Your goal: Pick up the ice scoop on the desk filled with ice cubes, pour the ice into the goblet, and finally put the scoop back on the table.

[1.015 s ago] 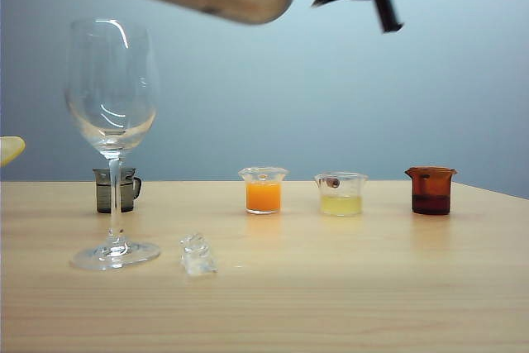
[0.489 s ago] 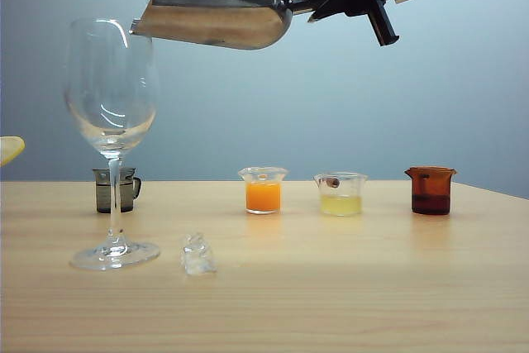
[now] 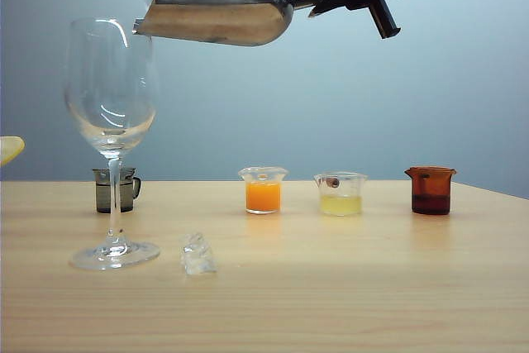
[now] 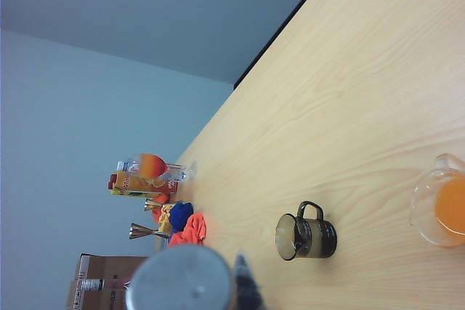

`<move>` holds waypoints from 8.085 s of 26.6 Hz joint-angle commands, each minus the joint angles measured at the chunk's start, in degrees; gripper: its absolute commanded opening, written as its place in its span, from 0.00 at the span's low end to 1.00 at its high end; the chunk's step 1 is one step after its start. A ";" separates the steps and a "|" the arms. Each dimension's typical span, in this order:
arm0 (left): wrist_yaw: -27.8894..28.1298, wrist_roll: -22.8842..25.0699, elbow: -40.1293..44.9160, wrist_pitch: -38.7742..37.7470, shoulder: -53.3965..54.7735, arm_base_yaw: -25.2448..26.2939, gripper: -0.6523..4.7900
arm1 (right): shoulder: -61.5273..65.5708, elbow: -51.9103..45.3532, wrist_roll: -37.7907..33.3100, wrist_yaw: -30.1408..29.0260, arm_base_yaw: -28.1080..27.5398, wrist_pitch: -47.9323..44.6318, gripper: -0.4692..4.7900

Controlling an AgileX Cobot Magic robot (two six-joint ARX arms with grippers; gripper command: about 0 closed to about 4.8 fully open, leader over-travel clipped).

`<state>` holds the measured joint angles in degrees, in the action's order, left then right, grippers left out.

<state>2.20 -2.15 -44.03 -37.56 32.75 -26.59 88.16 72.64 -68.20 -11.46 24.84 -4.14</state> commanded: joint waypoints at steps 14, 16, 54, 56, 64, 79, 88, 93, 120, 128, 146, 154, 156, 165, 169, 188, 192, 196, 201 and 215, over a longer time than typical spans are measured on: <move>0.61 0.24 -0.31 0.33 0.11 0.07 0.11 | -0.28 1.95 2.29 1.01 1.25 -1.57 0.08; 0.61 0.24 -0.31 0.33 0.11 0.07 0.11 | -0.28 1.95 2.51 0.87 1.25 -1.57 0.08; -3.30 0.02 -0.59 0.07 0.07 -0.04 0.11 | -13.49 -9.81 3.76 -6.58 -14.64 -0.85 0.08; -2.82 0.04 -0.92 -0.09 0.07 -0.04 0.11 | -15.65 -13.64 3.87 -6.80 -17.31 -0.87 0.08; -2.40 0.20 -1.01 1.29 0.09 -0.04 0.11 | -19.71 -34.62 4.35 -8.20 -28.50 -12.66 0.08; -1.29 0.28 -5.40 1.64 0.15 -0.02 0.11 | -14.29 -42.01 17.79 -15.69 -51.08 -19.91 0.08; -1.29 0.28 -5.40 0.24 0.15 0.00 0.11 | -1.88 -41.97 13.86 -17.88 -55.41 -35.08 0.08; -1.27 0.28 -5.38 -1.40 0.15 0.00 0.11 | 4.72 -41.97 11.98 -18.49 -55.12 -41.42 0.08; -0.70 0.22 -5.38 -1.81 0.15 0.00 0.11 | 5.88 -42.64 13.27 -22.97 -56.11 -40.63 0.91; -0.87 0.20 -5.40 -2.03 0.04 0.00 0.11 | -0.22 -49.96 14.34 -28.79 -62.14 -41.09 0.91; 2.38 -4.07 -5.25 -5.31 -11.65 0.04 0.11 | -21.49 -56.92 10.73 -42.10 -59.98 -39.50 0.07; 5.42 -6.64 -3.21 -5.62 -15.23 0.07 0.11 | -42.97 -56.89 15.04 -30.88 -47.54 -23.23 0.07; 5.18 -6.69 -1.84 -5.31 -15.39 0.04 0.11 | -48.72 -56.72 18.45 -27.91 -44.39 -15.96 0.07; 7.08 -6.60 8.59 7.96 -21.35 0.02 0.11 | -75.08 -56.65 40.85 -6.47 -24.20 14.45 0.07; 7.06 -6.43 17.03 15.08 -25.05 0.00 0.11 | -83.58 -57.20 55.87 7.08 -13.18 18.47 0.07; 5.05 -8.13 40.06 30.88 -26.82 0.00 0.11 | -86.99 -70.88 54.66 13.00 -2.38 17.66 0.07; 4.94 -7.06 42.32 31.34 -26.82 0.00 0.11 | -86.99 -71.04 54.71 12.85 -2.32 17.62 0.07; 2.89 -6.43 43.54 32.33 -26.80 0.00 0.11 | -86.99 -71.04 54.73 12.85 -2.32 17.59 0.07; 1.62 -7.06 43.50 31.56 -26.82 0.00 0.11 | -86.99 -71.04 54.73 12.85 -2.32 17.64 0.07; 1.62 -7.10 43.50 31.12 -27.08 0.15 0.12 | -88.06 -71.21 54.73 12.81 -2.95 17.31 0.07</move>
<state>4.05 -9.06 -0.43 -6.68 5.91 -26.63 0.01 1.56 -13.26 1.43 22.41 13.87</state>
